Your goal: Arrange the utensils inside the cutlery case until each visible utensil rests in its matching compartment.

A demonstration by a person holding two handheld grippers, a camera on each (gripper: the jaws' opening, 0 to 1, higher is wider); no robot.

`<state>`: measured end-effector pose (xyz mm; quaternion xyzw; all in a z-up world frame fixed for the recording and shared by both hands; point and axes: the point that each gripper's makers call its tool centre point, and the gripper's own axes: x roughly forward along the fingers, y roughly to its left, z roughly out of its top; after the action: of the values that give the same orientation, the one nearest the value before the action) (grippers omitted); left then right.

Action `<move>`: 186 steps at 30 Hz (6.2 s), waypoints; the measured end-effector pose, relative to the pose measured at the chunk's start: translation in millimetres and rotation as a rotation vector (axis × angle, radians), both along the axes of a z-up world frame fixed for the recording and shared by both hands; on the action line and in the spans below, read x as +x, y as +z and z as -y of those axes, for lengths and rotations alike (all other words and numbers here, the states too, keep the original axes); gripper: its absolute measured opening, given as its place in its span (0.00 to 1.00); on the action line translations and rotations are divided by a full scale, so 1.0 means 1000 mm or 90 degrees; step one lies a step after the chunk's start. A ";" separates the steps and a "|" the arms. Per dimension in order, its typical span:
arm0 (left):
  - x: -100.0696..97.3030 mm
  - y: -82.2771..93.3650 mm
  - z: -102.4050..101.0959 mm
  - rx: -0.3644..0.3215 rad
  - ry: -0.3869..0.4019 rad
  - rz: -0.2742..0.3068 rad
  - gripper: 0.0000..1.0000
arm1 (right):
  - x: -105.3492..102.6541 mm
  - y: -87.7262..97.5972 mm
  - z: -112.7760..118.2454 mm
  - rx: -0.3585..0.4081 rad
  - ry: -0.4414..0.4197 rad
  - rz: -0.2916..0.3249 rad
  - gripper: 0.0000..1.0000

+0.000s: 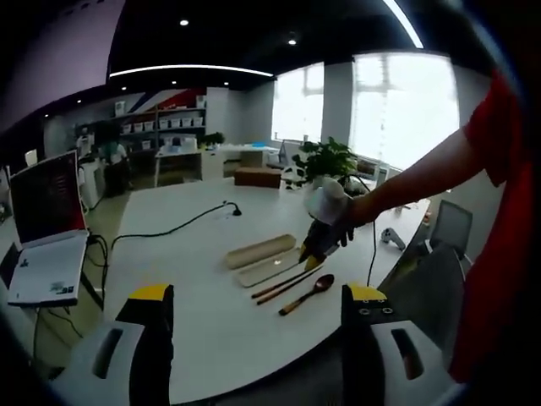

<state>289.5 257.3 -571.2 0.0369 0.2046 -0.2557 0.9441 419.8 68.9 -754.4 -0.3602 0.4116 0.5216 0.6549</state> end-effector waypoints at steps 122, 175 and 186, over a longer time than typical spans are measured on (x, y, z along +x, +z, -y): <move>-0.007 -0.006 -0.020 0.007 0.019 0.007 0.82 | 0.027 -0.017 -0.003 -0.092 0.079 0.000 0.00; 0.003 -0.014 -0.015 -0.023 0.024 -0.032 0.84 | 0.106 0.050 -0.025 -0.065 0.088 0.022 0.00; 0.006 -0.013 -0.021 -0.031 0.038 -0.035 0.84 | 0.124 0.053 -0.029 -0.068 0.098 0.022 0.00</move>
<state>295.5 277.9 -583.8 0.0010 0.2251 -0.2334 0.9460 543.9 97.4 -701.6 -0.4343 0.3986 0.5411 0.5997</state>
